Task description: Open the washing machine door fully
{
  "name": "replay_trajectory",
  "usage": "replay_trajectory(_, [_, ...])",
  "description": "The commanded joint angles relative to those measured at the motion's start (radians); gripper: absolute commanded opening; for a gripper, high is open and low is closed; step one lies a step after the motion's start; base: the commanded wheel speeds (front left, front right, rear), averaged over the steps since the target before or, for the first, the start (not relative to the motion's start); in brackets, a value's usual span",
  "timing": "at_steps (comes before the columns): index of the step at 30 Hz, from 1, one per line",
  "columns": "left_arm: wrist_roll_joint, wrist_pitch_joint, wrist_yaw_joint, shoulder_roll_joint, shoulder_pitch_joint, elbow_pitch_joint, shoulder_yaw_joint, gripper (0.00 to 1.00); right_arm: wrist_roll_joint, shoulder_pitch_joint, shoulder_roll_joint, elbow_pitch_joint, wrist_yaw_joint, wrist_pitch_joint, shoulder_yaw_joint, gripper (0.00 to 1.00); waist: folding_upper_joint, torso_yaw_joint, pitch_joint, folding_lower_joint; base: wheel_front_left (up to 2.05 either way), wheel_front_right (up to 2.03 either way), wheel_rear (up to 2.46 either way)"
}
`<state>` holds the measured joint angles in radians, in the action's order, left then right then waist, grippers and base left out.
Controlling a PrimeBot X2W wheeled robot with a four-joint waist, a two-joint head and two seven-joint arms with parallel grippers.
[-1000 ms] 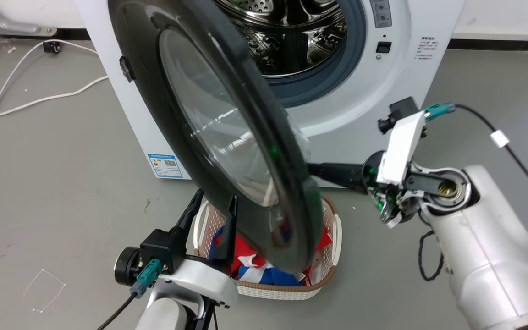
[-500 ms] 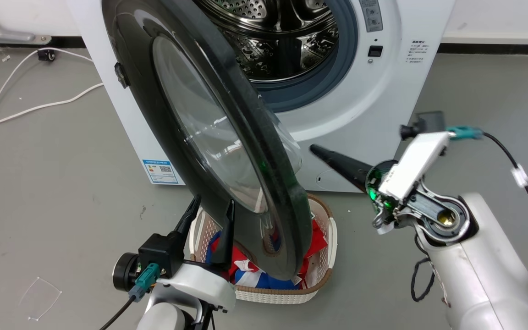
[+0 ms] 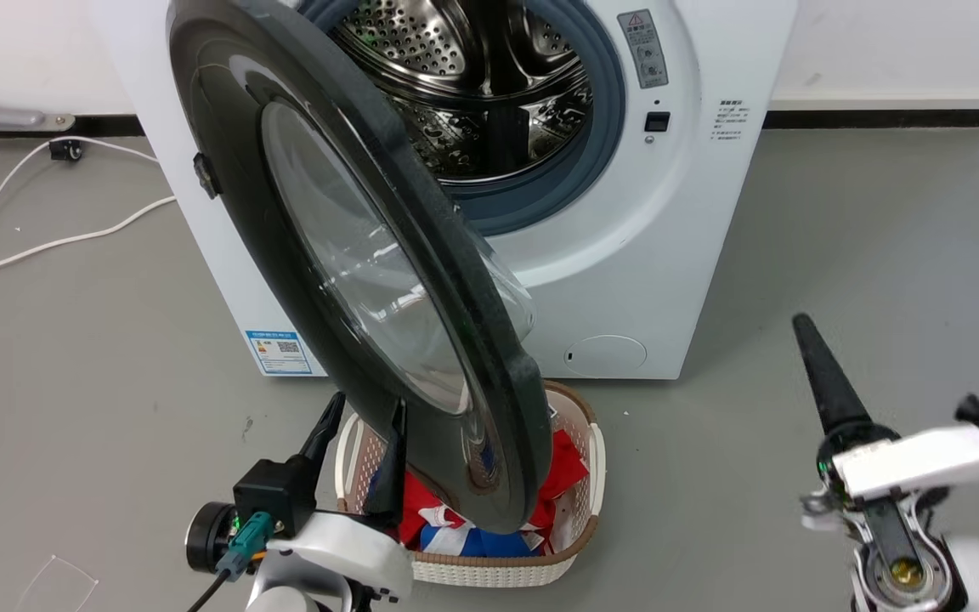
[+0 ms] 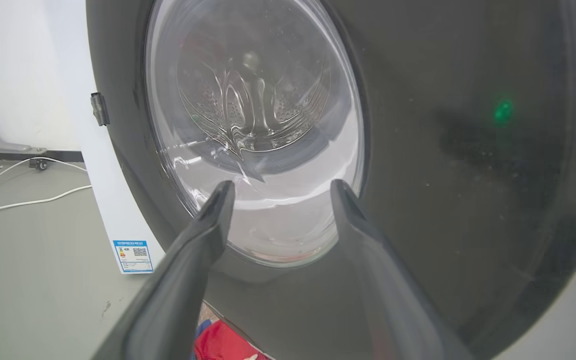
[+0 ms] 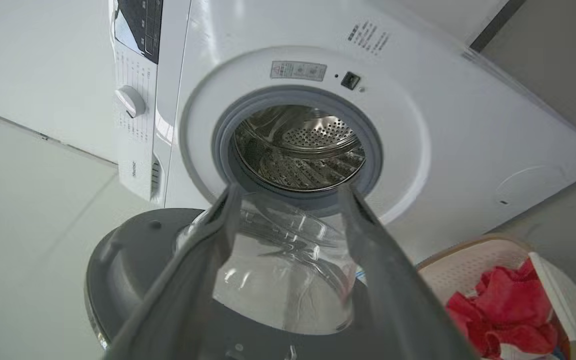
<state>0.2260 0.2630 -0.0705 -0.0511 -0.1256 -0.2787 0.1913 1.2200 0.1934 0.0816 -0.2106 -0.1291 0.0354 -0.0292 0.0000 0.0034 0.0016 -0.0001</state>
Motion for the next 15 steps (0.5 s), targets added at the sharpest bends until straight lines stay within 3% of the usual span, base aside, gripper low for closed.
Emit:
replay_trajectory(1, [-0.001, 0.002, -0.005, 0.001, 0.010, 0.001, -0.005, 1.00, -0.046, -0.027, 0.011, 0.019, -0.003, -0.034, 0.003, 1.00, 0.0000, -0.003, -0.002, 0.0001, 0.00, 0.00, 0.00])
replay_trajectory(8, [0.000, 0.002, -0.007, 0.001, 0.012, 0.009, -0.038, 1.00, -0.446, -0.116, 0.061, 0.083, -0.003, -0.199, 0.026, 1.00, 0.0000, -0.010, -0.006, 0.0001, 0.00, 0.00, 0.00])
replay_trajectory(12, [-0.003, 0.002, -0.007, 0.001, 0.014, 0.014, -0.050, 1.00, -0.690, -0.148, 0.039, 0.129, -0.003, -0.218, 0.061, 1.00, 0.0000, -0.009, -0.008, 0.0001, 0.00, 0.00, 0.00])
replay_trajectory(13, [-0.003, 0.002, -0.007, 0.001, 0.014, 0.014, -0.050, 1.00, -0.690, -0.148, 0.039, 0.129, -0.003, -0.218, 0.061, 1.00, 0.0000, -0.009, -0.008, 0.0001, 0.00, 0.00, 0.00])
replay_trajectory(15, [-0.003, 0.002, -0.007, 0.001, 0.016, 0.015, -0.052, 1.00, -0.800, -0.166, 0.030, 0.157, -0.003, -0.210, 0.068, 1.00, 0.0000, -0.007, -0.008, 0.0001, 0.00, 0.00, 0.00])
